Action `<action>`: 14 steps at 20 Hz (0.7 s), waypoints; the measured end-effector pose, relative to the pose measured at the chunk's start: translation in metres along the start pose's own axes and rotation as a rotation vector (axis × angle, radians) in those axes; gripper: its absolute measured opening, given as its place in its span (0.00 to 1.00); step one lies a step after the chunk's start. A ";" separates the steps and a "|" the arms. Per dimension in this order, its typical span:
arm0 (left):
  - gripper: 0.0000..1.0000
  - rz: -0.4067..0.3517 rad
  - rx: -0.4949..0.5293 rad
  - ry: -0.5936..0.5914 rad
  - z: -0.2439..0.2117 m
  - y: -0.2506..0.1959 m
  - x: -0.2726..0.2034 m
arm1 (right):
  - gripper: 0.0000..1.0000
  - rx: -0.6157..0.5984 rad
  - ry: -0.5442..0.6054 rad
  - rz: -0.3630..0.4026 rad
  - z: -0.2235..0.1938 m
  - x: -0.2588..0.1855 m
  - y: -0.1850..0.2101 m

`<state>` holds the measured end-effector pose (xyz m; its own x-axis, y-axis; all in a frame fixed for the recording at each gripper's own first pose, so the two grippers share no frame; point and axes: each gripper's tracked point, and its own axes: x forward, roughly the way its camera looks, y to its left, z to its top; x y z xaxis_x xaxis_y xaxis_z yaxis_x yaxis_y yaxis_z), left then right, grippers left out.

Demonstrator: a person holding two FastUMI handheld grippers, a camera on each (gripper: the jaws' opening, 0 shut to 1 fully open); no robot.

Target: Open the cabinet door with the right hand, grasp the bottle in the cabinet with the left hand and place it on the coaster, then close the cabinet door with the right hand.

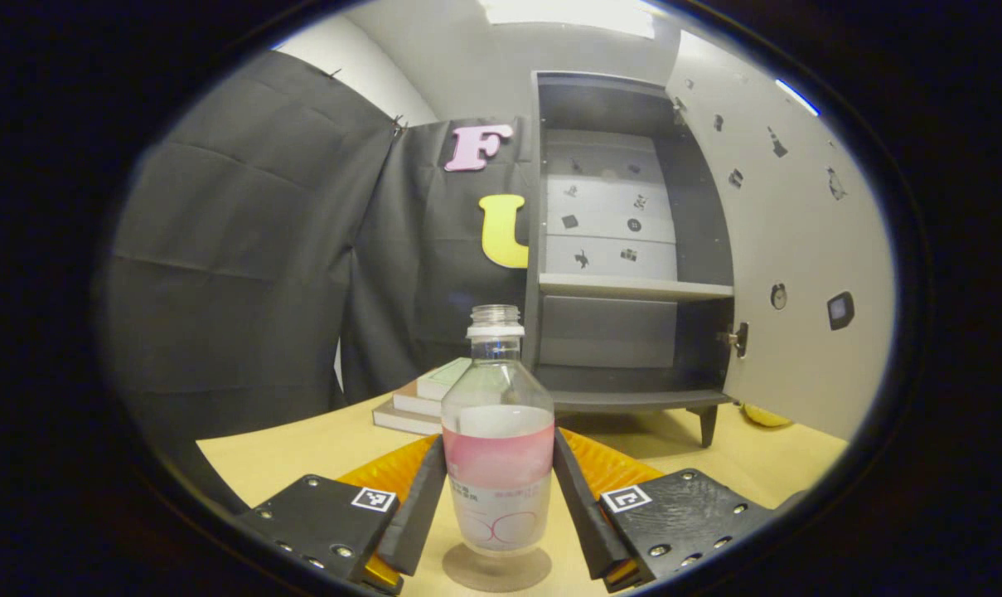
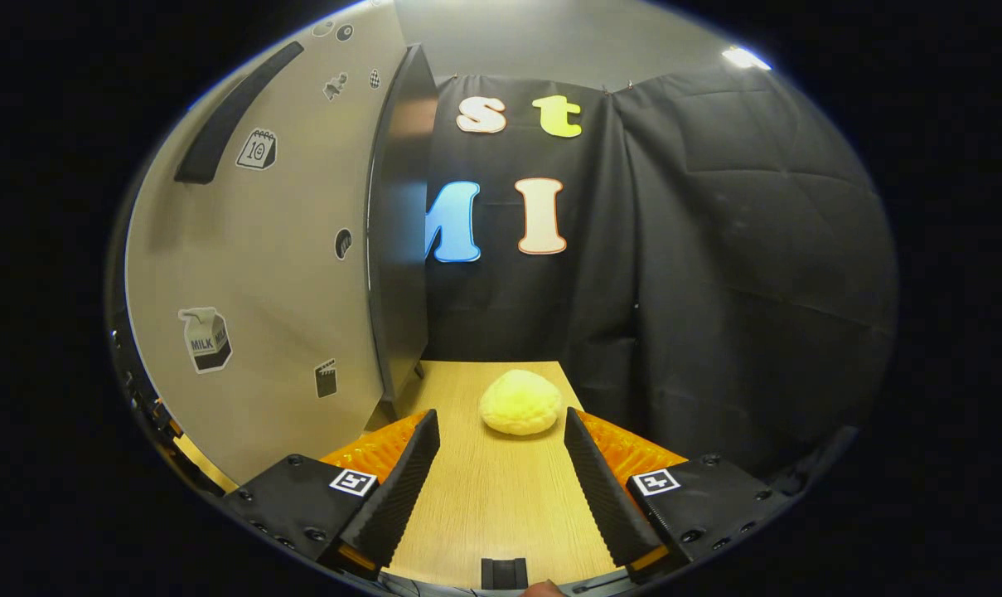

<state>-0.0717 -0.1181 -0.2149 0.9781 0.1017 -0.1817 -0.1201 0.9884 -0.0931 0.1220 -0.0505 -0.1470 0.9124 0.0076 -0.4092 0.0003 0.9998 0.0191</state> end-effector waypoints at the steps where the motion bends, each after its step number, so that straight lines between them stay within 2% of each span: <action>1: 0.73 0.002 -0.001 0.013 -0.009 0.000 0.000 | 0.96 -0.001 0.009 0.000 -0.002 0.001 0.001; 2: 0.74 0.006 0.000 0.020 -0.014 0.000 0.001 | 0.93 -0.006 0.013 -0.001 -0.003 0.001 0.001; 4: 0.75 0.015 0.001 0.024 -0.023 0.003 0.000 | 0.93 -0.017 0.017 -0.001 -0.003 0.001 0.002; 5: 0.75 0.015 0.002 0.026 -0.026 0.002 0.002 | 0.96 -0.022 0.019 0.003 -0.003 0.001 0.004; 6: 0.75 0.018 0.006 0.029 -0.029 0.002 0.003 | 0.93 -0.029 0.023 0.005 -0.003 0.001 0.005; 9: 0.74 0.020 0.012 0.039 -0.038 0.001 0.002 | 0.97 -0.040 0.029 0.009 -0.003 0.002 0.008; 14: 0.73 0.031 0.003 0.065 -0.054 0.001 -0.006 | 0.94 -0.037 0.053 0.037 -0.007 0.003 0.021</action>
<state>-0.0869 -0.1240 -0.2668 0.9606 0.1252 -0.2482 -0.1500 0.9851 -0.0836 0.1219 -0.0296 -0.1547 0.8884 0.0448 -0.4569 -0.0493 0.9988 0.0022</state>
